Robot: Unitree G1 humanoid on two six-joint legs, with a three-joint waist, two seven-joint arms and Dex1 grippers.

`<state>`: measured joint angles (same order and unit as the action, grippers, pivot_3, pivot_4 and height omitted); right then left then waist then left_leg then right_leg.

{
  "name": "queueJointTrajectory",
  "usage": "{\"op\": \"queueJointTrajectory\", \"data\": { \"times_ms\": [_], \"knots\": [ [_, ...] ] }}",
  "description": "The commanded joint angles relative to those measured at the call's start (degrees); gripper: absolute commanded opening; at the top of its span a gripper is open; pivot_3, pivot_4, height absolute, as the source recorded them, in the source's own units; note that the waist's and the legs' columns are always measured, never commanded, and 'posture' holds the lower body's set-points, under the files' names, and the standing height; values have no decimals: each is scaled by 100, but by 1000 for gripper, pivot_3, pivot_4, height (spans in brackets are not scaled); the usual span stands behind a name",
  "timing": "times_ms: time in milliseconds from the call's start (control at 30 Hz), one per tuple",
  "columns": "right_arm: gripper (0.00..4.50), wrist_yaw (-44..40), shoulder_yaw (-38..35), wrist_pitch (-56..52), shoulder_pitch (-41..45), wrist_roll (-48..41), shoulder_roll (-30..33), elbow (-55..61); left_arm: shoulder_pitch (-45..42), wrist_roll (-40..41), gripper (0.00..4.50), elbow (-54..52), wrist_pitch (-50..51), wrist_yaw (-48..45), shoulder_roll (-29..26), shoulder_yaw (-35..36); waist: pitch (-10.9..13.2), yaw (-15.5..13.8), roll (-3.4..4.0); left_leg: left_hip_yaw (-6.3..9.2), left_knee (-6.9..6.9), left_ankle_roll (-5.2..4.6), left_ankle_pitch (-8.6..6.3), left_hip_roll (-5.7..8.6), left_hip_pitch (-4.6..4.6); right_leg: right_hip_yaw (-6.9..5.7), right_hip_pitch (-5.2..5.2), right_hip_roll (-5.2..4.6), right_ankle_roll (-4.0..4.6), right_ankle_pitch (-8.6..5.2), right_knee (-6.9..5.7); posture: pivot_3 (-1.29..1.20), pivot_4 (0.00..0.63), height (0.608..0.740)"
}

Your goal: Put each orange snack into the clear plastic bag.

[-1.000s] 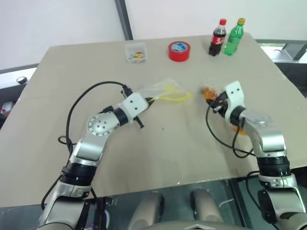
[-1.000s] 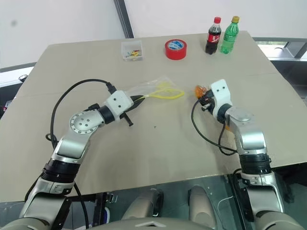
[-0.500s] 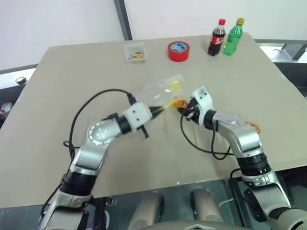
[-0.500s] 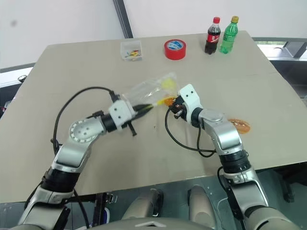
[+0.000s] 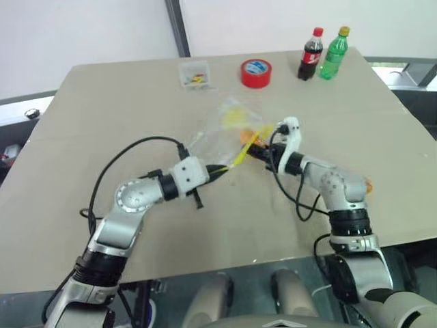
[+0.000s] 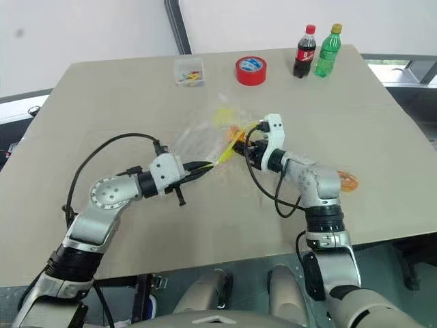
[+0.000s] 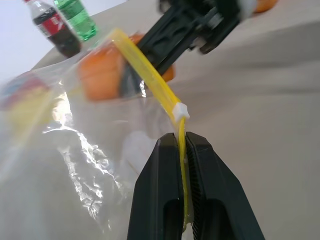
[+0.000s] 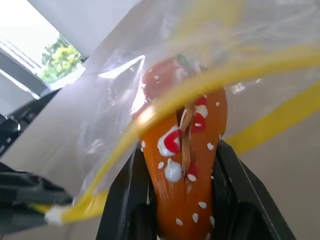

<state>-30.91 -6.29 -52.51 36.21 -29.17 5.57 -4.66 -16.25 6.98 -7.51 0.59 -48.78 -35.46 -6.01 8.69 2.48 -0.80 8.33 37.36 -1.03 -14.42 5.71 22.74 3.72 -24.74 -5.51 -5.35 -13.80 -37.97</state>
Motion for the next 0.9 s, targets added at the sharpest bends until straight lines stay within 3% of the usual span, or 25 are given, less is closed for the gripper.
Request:
{"op": "queueJointTrajectory", "data": {
  "times_ms": [33, 233, 367, 500, 633, 800, 900],
  "knots": [
    [1044, 41, -344, -173, -30, -438, 31, 372, -140, 150, 0, 16, 56, -44, -38, 182, 0, 7, 0, -1, 0, 0, 0, 0, 0, 0, 0, 0, 0, 0, 0, 0, 150, 740],
    [1044, 602, -642, -474, -46, -723, -143, 505, -352, 173, 0, 76, -237, -431, 25, -61, 0, 8, 0, -1, 0, 0, 0, -1, 0, 1, -1, 0, 0, 0, -1, 0, 150, 740],
    [1044, 604, 736, 141, -403, 375, 302, 807, -606, 143, 0, 342, -692, -540, 203, -171, -1, -2, 0, -3, 0, 0, 0, 2, 0, 1, 0, -4, 0, 0, 1, 0, 150, 740],
    [1044, 532, 1322, 547, -469, 778, 438, 922, -686, -17, 0, 580, -1045, -635, 184, -238, -1, 36, 0, -4, 0, 1, 0, 1, 0, 2, -2, -3, 0, 0, -1, 0, 150, 740],
    [1044, 478, 2194, 1344, -325, 1725, 837, 823, -618, -138, 0, 789, -1440, -704, 67, -243, -1, 39, 0, -4, 3, 1, 0, 2, 0, 2, -2, -3, 0, 0, -1, 0, 150, 740],
    [1044, 553, 1071, 664, -176, 463, -223, 562, -528, -366, 0, 1061, -1914, -720, -69, -298, -1, 57, 0, -2, 0, 1, 1, -2, 0, 1, -2, 2, 0, 0, 0, 0, 150, 740],
    [1044, 1122, 234, 46, 23, -140, -902, 148, -608, -377, 0, 1135, -1912, -644, -38, -254, -1, 56, 0, 0, 1, 1, 0, -2, 0, 2, -1, 1, 0, 0, 0, 0, 150, 740]
  ]
}}
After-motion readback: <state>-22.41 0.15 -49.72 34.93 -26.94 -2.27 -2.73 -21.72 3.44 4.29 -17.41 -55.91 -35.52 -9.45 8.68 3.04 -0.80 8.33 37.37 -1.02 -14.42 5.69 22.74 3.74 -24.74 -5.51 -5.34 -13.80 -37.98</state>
